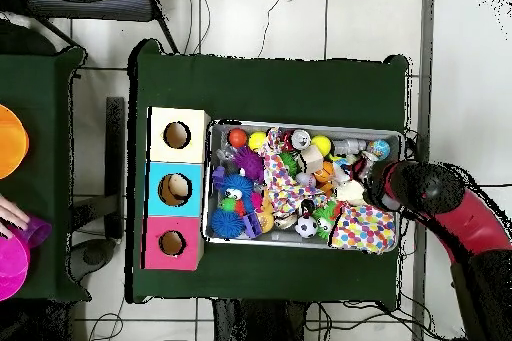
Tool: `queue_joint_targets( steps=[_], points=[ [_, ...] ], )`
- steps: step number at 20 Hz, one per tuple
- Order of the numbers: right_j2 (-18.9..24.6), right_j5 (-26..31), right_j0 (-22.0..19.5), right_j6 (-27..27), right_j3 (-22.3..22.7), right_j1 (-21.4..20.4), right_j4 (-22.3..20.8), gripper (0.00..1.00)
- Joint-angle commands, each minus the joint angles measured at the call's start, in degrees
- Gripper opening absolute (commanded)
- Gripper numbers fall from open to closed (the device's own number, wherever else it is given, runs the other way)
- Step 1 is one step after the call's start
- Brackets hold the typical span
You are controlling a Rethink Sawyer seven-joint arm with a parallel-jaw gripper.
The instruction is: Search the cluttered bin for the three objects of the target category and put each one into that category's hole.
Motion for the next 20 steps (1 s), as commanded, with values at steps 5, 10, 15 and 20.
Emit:
queue_joint_targets(
  steps=[5,10,15,20],
  points=[
    [6.2,-6.9,-1.7,6.0,8.2,4.4,4.3,1.00],
    [8.3,-10.2,-2.6,4.5,7.5,7.7,4.9,1.00],
    [8.6,-12.7,-2.5,4.7,7.1,8.1,3.7,1.00],
    [7.8,-13.4,-1.9,4.6,5.7,8.5,2.6,1.00]
  ],
)
